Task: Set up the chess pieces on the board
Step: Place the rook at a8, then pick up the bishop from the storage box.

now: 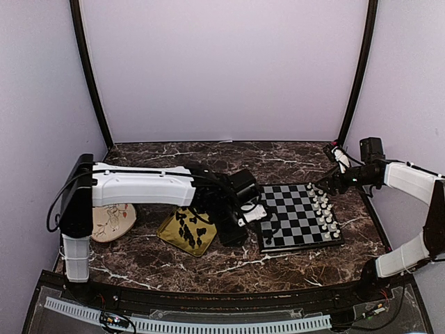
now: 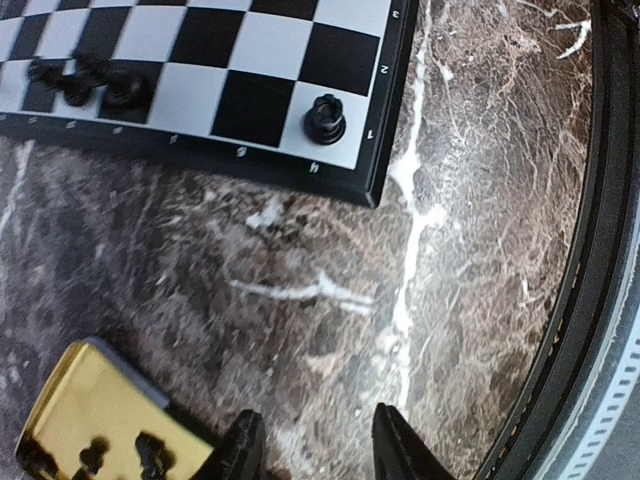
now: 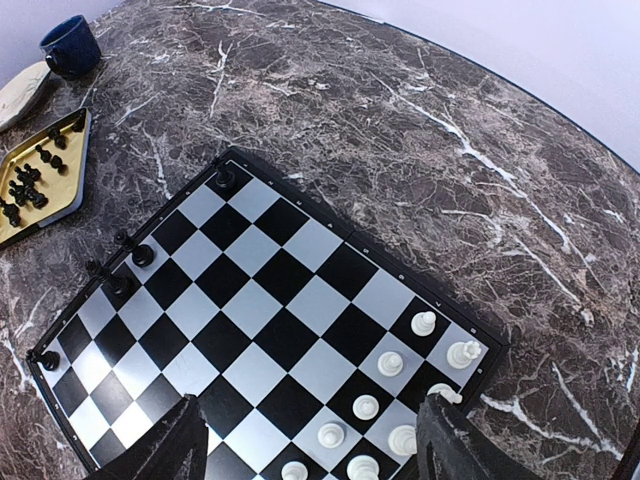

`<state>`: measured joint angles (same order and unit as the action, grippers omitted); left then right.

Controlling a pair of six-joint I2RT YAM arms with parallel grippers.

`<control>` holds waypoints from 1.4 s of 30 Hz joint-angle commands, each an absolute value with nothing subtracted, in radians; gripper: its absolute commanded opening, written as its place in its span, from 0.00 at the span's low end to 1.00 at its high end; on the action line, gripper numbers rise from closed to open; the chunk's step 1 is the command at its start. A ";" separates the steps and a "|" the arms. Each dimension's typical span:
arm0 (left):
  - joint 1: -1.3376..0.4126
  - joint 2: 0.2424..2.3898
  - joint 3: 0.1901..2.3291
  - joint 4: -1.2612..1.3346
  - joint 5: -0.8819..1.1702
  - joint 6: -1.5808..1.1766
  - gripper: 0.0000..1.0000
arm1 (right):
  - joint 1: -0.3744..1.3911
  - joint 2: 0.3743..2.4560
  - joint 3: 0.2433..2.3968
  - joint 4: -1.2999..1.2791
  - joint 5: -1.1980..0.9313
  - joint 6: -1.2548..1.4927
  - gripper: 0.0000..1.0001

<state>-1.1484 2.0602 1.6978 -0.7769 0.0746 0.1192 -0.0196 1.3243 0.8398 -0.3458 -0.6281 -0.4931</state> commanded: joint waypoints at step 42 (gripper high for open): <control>-0.911 1.826 1.276 -0.808 0.043 -0.079 0.26 | -0.001 1.359 0.865 -0.344 -0.617 -0.503 0.72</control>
<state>-0.9115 1.8202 1.2926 -0.7940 0.0177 -0.0925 -0.0082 1.3495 0.8398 -0.3485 -0.6266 -0.4942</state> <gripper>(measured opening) 0.259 0.716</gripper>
